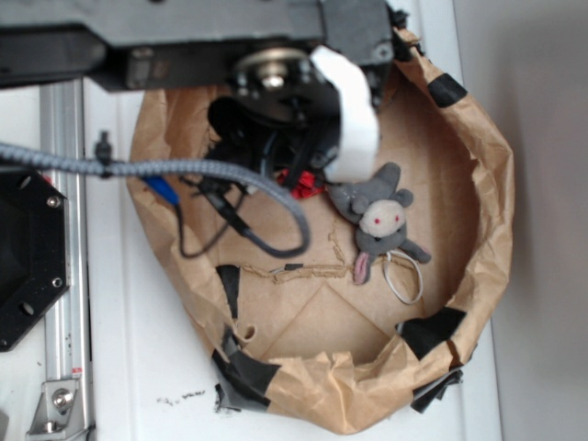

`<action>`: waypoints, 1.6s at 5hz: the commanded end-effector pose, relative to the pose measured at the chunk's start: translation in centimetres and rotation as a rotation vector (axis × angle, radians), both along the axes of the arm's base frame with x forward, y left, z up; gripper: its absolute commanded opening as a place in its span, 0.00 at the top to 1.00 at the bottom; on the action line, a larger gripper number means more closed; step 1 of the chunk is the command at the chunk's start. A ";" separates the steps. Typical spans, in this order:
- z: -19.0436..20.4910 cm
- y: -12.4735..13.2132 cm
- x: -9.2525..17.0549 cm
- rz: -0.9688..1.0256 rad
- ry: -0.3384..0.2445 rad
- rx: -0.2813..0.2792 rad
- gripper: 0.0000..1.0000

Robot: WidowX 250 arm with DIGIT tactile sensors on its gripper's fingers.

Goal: Grab the rock.

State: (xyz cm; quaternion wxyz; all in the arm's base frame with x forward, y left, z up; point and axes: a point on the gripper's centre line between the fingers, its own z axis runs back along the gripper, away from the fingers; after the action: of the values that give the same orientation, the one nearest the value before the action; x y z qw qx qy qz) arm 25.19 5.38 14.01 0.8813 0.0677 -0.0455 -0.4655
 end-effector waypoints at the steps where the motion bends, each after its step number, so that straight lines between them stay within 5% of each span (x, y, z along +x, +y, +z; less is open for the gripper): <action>1: -1.3 3.1 1.5 -0.107 -0.001 0.081 0.00; 4: -3.6 5.2 1.2 -0.208 0.058 0.172 0.00; 8: -8.3 8.0 1.1 -0.296 0.206 0.203 0.00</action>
State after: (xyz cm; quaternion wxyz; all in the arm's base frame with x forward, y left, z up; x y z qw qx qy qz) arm 24.33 12.30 4.29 0.7889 0.0781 0.0959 -0.6019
